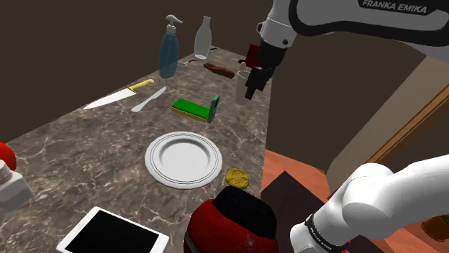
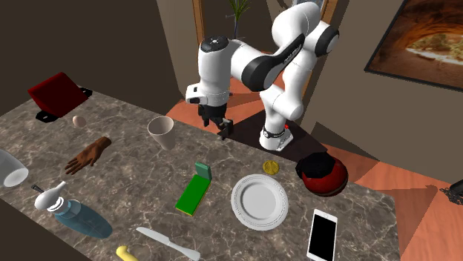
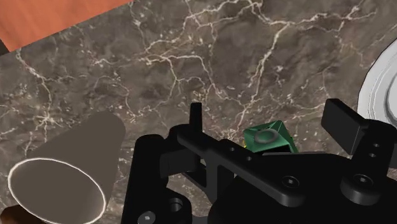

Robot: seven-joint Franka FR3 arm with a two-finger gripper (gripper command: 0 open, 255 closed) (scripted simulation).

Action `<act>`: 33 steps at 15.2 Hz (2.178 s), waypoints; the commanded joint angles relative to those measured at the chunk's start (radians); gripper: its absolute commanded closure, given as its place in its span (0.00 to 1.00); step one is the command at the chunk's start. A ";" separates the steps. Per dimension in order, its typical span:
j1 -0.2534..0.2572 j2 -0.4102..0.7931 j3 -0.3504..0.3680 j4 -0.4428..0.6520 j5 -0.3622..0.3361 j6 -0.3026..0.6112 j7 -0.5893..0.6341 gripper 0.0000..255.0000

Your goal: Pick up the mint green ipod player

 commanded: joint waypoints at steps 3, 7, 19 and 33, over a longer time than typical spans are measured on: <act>0.011 0.153 0.025 0.090 0.012 0.046 0.019 0.00; 0.023 0.306 0.049 0.201 0.014 0.071 0.037 0.00; 0.031 0.388 0.060 0.169 0.012 0.177 0.047 1.00; 0.031 0.381 0.058 0.227 0.013 0.112 0.046 1.00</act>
